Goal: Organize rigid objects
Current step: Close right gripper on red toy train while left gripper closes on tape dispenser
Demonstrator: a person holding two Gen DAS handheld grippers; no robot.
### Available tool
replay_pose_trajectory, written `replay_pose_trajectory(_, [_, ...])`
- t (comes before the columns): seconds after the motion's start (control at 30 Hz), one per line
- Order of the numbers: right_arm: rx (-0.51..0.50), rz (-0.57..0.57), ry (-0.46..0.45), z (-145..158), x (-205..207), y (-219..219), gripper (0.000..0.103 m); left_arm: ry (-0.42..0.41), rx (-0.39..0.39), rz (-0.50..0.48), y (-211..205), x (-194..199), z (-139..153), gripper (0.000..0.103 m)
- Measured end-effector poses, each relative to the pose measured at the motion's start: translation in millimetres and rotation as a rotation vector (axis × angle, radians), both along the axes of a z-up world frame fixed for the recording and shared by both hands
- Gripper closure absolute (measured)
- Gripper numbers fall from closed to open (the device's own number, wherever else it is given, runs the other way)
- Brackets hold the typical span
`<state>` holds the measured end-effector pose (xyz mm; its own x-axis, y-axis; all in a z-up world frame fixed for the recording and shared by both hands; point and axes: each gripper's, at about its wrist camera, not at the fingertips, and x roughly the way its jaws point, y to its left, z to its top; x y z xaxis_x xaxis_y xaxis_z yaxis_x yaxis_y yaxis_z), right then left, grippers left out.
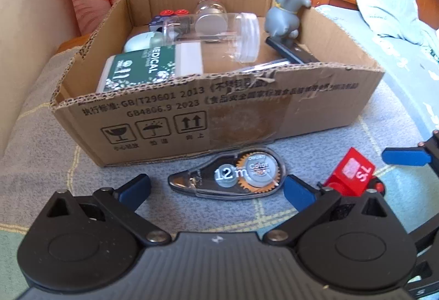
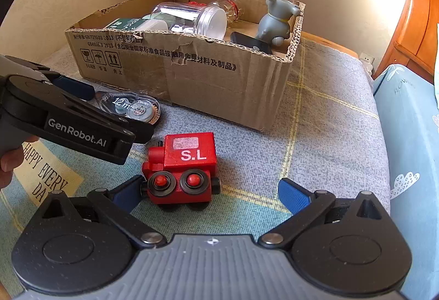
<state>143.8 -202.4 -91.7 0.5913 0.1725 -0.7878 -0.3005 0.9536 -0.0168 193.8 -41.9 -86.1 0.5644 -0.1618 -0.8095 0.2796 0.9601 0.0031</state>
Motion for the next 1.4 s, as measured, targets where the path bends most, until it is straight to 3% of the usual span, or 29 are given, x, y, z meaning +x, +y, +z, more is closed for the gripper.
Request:
replay_pose_trajectory(0.27, [0.0,0.0,0.0,0.0,0.5,-0.3,0.0,-0.004,-0.006,0.086,26.3,-7.6,0.5,0.0])
replay_pose_trajectory(0.9, [0.004,0.018,-0.018,-0.6,-0.2,-0.8,0.0,-0.057,-0.014,0.148,17.7,-9.2,-2.9,0.001])
replay_pose_trajectory(1.4, [0.007,0.081,-0.027,-0.7,3.9,18.4,0.0,-0.062,-0.019,0.14,18.1,-6.0,-2.9,0.002])
